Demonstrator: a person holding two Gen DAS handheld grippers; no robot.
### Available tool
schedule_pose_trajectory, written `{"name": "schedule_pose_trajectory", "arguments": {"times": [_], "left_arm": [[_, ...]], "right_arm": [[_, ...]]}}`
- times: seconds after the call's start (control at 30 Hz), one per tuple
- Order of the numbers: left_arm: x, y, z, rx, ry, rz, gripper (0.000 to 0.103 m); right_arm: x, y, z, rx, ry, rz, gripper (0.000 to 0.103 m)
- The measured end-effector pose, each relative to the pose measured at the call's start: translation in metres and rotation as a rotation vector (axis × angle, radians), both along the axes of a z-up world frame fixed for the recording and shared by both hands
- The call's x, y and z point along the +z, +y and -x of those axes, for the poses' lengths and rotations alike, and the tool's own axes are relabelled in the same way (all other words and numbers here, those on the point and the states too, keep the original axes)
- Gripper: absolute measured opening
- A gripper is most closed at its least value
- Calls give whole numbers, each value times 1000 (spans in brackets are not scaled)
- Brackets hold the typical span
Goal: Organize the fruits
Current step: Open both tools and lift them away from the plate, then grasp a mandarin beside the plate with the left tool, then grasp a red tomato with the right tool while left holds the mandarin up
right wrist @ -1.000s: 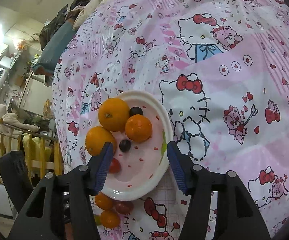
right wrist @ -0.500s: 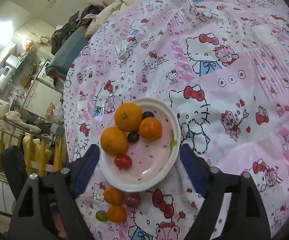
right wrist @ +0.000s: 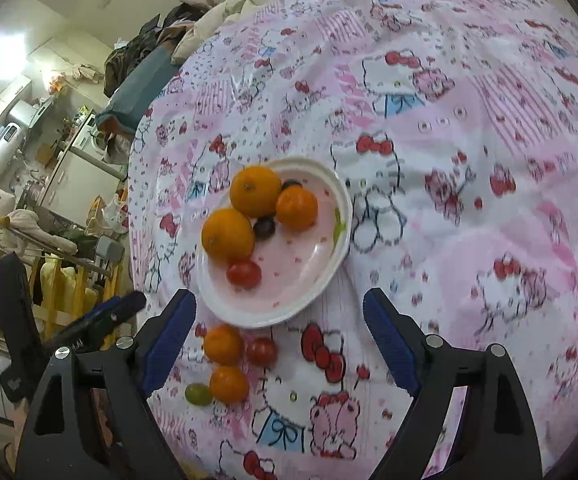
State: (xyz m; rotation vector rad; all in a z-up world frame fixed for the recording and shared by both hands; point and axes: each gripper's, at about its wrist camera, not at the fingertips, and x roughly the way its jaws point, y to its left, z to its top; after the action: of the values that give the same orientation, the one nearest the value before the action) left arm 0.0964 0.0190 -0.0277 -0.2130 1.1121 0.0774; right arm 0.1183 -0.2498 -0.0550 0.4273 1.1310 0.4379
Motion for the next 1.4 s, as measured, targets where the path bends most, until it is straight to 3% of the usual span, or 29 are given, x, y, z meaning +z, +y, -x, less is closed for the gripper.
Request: {"name": "schedule_pose_trajectory", "arguments": {"times": [0.4, 0.5, 0.63, 0.77, 0.87, 1.07, 1.13, 1.4], "left_arm": [[-5, 6, 5, 18, 61, 29, 84], [-16, 0, 6, -8, 108, 32, 83], [-43, -9, 4, -26, 201, 107, 83], [-64, -32, -1, -68, 246, 107, 74], [-73, -43, -5, -87, 266, 126, 56], [-89, -55, -13, -110, 306, 116, 54], [-90, -57, -13, -119, 306, 94, 40], [-72, -39, -11, -94, 261, 111, 38]], "right_arm": [[-22, 5, 11, -14, 104, -20, 88], [-24, 4, 10, -32, 119, -24, 88], [-23, 3, 8, -47, 116, -26, 88], [-25, -2, 7, -67, 127, -32, 88], [-26, -7, 8, -82, 131, -31, 88], [-26, -13, 7, -100, 138, -48, 88], [-27, -13, 6, -98, 142, -49, 88], [-35, -1, 3, -63, 166, -41, 88]]}}
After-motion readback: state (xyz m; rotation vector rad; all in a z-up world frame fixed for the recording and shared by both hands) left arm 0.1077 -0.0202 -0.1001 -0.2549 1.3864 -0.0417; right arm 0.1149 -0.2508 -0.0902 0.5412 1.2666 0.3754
